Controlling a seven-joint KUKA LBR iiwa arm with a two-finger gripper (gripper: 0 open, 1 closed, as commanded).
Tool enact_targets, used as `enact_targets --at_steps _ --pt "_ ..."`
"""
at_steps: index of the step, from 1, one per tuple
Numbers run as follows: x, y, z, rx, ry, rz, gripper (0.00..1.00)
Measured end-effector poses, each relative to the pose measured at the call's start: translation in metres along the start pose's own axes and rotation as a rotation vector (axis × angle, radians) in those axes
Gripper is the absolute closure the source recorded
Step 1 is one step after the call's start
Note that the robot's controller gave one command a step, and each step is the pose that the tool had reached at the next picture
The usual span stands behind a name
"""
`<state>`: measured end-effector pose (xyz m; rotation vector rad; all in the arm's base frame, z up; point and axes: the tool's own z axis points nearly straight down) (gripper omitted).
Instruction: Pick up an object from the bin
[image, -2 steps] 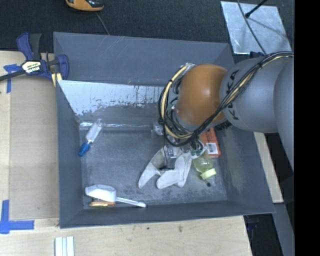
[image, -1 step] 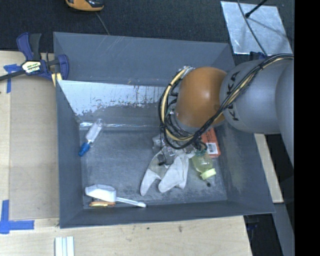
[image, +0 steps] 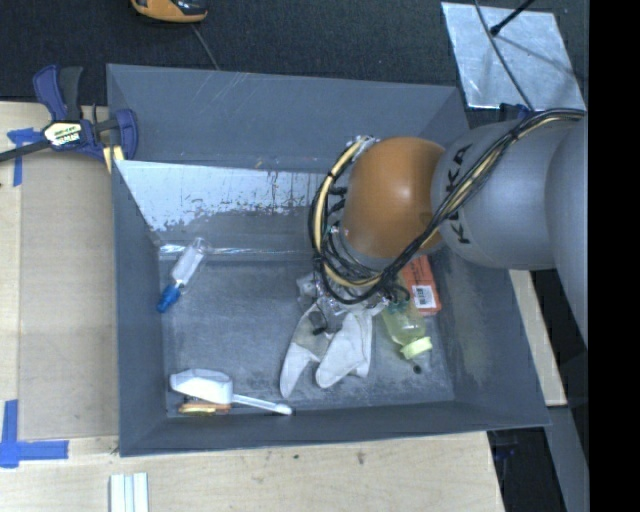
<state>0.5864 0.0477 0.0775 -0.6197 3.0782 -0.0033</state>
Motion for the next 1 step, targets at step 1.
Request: enact_targets --at_steps 1 --pt "-0.0014 -0.0047 -0.2011 -0.001 -0.003 -0.044 1.0"
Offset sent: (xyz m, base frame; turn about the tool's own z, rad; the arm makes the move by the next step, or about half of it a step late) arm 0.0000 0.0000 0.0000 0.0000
